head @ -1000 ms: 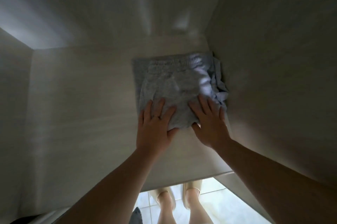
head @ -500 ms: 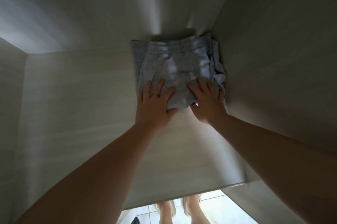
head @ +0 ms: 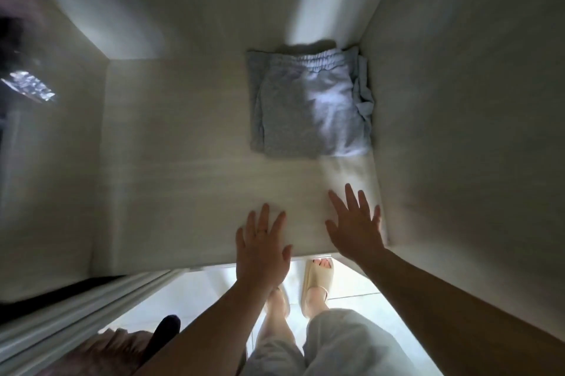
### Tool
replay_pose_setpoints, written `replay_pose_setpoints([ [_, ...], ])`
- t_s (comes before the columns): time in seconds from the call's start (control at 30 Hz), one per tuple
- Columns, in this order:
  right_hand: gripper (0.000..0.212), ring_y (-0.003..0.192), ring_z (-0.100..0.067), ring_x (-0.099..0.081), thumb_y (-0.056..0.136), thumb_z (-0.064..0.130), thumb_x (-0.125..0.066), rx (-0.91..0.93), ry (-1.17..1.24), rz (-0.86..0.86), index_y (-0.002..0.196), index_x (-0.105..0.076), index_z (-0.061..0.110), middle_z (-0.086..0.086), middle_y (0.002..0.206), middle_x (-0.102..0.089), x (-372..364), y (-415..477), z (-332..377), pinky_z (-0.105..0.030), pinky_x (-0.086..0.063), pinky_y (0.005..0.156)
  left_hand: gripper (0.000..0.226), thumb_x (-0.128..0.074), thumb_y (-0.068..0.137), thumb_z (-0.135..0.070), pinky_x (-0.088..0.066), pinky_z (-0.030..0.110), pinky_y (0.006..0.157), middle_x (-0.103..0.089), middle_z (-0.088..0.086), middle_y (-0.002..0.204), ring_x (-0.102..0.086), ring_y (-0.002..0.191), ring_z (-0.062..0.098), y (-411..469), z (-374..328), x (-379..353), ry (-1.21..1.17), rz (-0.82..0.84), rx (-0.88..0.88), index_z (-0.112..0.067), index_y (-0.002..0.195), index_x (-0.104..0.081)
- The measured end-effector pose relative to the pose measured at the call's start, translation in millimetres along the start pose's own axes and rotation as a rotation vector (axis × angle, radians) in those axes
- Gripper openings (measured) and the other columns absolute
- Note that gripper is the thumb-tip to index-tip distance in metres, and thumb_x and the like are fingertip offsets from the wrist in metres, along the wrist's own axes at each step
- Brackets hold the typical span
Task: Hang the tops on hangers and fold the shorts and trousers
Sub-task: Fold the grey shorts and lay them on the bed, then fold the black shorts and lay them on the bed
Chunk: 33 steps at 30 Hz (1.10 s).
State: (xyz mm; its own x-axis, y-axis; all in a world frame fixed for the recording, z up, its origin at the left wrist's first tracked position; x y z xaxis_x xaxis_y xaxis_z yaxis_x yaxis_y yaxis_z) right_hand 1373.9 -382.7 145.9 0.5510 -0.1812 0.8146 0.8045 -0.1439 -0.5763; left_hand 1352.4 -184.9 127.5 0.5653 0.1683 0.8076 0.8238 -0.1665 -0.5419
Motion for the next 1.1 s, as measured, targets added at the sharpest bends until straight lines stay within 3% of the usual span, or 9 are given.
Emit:
replay_pose_setpoints([
  [0.23,0.065,0.155,-0.026,0.008,0.104,0.046,-0.037,0.117,-0.047,-0.004,0.16,-0.006,0.035,0.0,0.169,0.01,12,-76,15,-0.058,-0.001,0.121,0.069,-0.035,0.101,-0.057,-0.007,0.051,0.123,0.013,0.0,0.168,0.009,0.154,0.028,-86,1,10,0.039,0.075,0.026,-0.036,0.159,-0.003],
  [0.6,0.065,0.155,-0.023,0.006,0.103,0.049,-0.037,0.512,-0.128,-0.079,0.159,-0.005,0.04,0.006,0.168,0.011,32,-163,31,-0.054,-0.002,0.122,0.071,-0.034,0.098,-0.066,-0.009,0.048,0.122,0.004,-0.002,0.169,0.001,0.155,0.027,-207,-2,31,-0.086,-0.227,0.195,-0.041,0.158,-0.008],
  [0.77,0.063,0.155,-0.02,0.008,0.103,0.051,-0.034,0.739,-0.122,-0.038,0.158,-0.006,0.041,0.009,0.168,0.012,15,-218,26,-0.052,0.001,0.122,0.066,-0.037,0.099,-0.062,-0.017,0.052,0.122,-0.004,-0.006,0.168,-0.001,0.154,0.023,-287,-18,10,-0.369,-0.352,0.286,-0.04,0.158,-0.017],
  [0.87,0.063,0.154,-0.018,0.01,0.103,0.054,-0.03,0.88,-0.192,-0.016,0.158,0.0,0.043,0.009,0.167,0.014,-6,-253,28,-0.05,0.005,0.121,0.065,-0.041,0.099,-0.059,-0.019,0.048,0.122,-0.009,-0.006,0.168,-0.005,0.154,0.021,-342,-25,-17,-0.45,-0.388,0.395,-0.039,0.157,-0.02],
  [0.93,0.063,0.154,-0.017,0.014,0.103,0.055,-0.029,0.973,-0.236,0.009,0.157,0.002,0.044,0.01,0.167,0.016,-22,-279,32,-0.049,0.008,0.121,0.065,-0.039,0.099,-0.061,-0.012,0.046,0.123,-0.004,-0.009,0.168,0.001,0.154,0.018,-378,-26,-46,-0.473,-0.358,0.513,-0.042,0.157,-0.016],
  [1.1,0.064,0.153,-0.014,0.02,0.103,0.056,-0.028,1.162,-0.326,0.142,0.157,0.004,0.045,0.012,0.166,0.02,-63,-342,48,-0.048,0.011,0.121,0.069,-0.034,0.097,-0.067,-0.007,0.049,0.122,0.003,-0.011,0.168,0.007,0.154,0.018,-462,-17,-102,-0.583,-0.339,0.801,-0.043,0.157,-0.011],
])
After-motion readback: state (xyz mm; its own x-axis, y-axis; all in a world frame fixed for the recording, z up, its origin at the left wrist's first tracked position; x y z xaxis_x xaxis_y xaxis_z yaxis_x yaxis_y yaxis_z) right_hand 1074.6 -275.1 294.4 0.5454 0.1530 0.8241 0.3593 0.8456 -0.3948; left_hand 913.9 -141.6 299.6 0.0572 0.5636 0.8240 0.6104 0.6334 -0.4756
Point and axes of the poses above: each hand's wrist, its own y-axis towards the middle knuckle, its own x-axis out of the back of the hand, z = x × y, the point moved 10 cm from there along y, towards the middle knuckle
